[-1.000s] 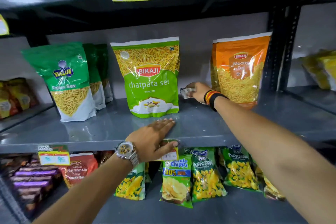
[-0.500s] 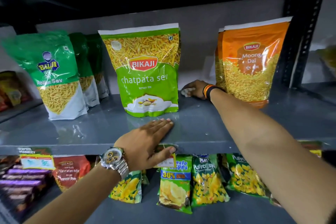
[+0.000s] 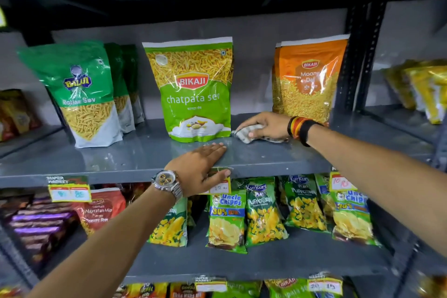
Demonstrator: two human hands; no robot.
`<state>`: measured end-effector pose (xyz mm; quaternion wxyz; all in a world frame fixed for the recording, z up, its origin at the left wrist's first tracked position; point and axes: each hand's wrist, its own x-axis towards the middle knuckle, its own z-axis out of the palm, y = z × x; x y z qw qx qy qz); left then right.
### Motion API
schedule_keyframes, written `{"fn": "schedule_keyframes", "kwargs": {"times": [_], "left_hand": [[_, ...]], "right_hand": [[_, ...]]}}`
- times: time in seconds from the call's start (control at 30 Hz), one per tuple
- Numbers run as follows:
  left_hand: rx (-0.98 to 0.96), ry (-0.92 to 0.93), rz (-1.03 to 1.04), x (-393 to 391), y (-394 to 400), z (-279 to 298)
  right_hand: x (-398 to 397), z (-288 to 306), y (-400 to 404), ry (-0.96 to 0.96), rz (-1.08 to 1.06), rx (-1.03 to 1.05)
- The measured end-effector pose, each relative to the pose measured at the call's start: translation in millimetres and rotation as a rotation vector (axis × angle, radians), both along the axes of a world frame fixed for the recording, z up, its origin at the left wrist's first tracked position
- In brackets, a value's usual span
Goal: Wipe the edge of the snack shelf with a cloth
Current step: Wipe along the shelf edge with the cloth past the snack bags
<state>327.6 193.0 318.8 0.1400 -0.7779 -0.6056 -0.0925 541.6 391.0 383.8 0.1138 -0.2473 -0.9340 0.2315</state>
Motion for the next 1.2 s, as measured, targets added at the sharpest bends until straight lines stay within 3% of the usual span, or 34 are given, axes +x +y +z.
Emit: {"fn": "schedule_keyframes", "kwargs": {"times": [0.1,0.23,0.33,0.5,0.63,0.87,1.03,1.2], "left_hand": [[-0.014,0.002,-0.005,1.4,-0.4,4.8],[-0.015,-0.001,0.046,-6.2,-4.3,5.8],[-0.008,0.015,0.084,-20.7,-11.5,3.9],[0.019,-0.001,0.1,-20.5,-14.0,-0.1],[0.031,-0.01,0.111,-19.7,-14.7,0.2],[0.038,0.002,0.101,-18.8,-17.0,0.8],[0.052,0.007,0.089,-21.6,-14.6,-0.9],[0.071,0.027,0.07,-22.5,-15.5,-0.2]], "right_hand": [[-3.3,9.0,10.9,0.09,-0.153,0.014],[-15.1,-7.6,20.5,0.051,-0.294,0.039],[-9.3,-9.3,-5.4,0.054,-0.209,0.088],[10.7,-0.8,-42.9,-0.016,0.0,-0.012],[-2.4,0.2,-36.4,0.109,-0.042,0.007],[-38.0,-10.8,-36.0,0.043,-0.11,0.089],[-2.4,2.3,-52.6,0.008,-0.042,-0.046],[12.2,-8.6,-49.3,0.076,-0.28,0.054]]}}
